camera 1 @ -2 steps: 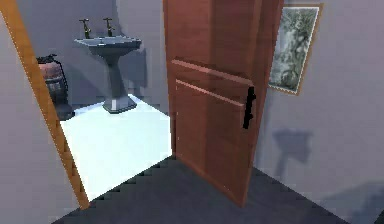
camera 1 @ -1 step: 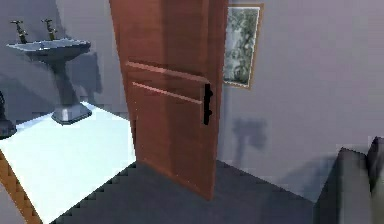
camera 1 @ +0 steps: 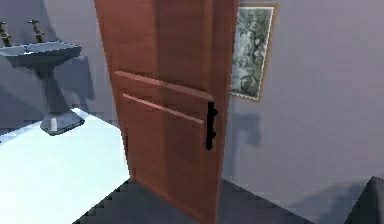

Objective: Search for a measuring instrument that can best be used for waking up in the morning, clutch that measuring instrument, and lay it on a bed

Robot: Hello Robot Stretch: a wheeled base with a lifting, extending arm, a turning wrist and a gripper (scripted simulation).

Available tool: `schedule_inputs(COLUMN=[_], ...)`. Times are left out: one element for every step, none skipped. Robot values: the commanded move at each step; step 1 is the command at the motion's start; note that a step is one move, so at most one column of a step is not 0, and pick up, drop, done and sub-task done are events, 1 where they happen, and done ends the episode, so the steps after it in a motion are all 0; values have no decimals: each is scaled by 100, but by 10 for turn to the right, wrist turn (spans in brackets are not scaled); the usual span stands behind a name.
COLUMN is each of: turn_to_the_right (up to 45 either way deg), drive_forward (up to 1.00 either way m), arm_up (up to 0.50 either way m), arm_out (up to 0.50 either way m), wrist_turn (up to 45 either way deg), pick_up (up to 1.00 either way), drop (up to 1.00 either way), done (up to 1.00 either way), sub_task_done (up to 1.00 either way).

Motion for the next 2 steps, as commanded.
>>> schedule_inputs(turn_to_the_right=[-420, 0], drive_forward=[0, 75], arm_up=[0, 0], arm_out=[0, 0], wrist_turn=[0, 0], pick_up=[0, 0], drop=[0, 0], done=[0, 0], sub_task_done=[0, 0])
